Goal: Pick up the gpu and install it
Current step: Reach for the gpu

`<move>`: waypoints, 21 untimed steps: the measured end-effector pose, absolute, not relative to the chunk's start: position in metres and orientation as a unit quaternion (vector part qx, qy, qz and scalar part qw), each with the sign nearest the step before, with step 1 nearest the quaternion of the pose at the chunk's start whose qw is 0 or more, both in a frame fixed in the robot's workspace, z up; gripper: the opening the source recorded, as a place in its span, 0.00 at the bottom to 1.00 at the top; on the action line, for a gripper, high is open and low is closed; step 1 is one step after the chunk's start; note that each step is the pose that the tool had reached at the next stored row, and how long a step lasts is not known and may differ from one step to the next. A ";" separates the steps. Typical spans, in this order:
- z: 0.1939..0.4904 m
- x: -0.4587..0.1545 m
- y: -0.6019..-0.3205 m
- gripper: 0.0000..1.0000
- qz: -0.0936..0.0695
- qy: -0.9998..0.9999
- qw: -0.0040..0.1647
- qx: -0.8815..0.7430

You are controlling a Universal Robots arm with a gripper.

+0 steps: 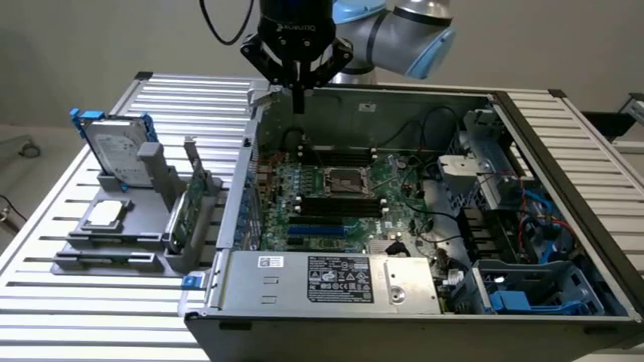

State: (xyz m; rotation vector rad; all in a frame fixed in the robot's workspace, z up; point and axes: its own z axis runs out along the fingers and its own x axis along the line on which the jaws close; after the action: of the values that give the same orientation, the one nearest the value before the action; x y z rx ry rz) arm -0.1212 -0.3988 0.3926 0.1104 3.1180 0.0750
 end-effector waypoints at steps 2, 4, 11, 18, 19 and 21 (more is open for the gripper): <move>0.393 -0.123 -0.399 0.11 0.024 0.999 0.010 0.035; 0.393 -0.132 -0.399 0.11 0.024 0.999 0.010 0.035; 0.393 -0.164 -0.399 0.11 0.024 0.999 0.010 0.035; 0.393 -0.195 -0.399 0.11 0.024 0.999 0.010 0.035; 0.393 -0.200 -0.399 0.11 0.024 0.999 0.010 0.035; 0.392 -0.209 -0.399 0.11 0.024 0.999 0.010 0.035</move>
State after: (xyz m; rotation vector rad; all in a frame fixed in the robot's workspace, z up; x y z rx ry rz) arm -0.2090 -0.3988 0.3924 0.1105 3.1181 0.0751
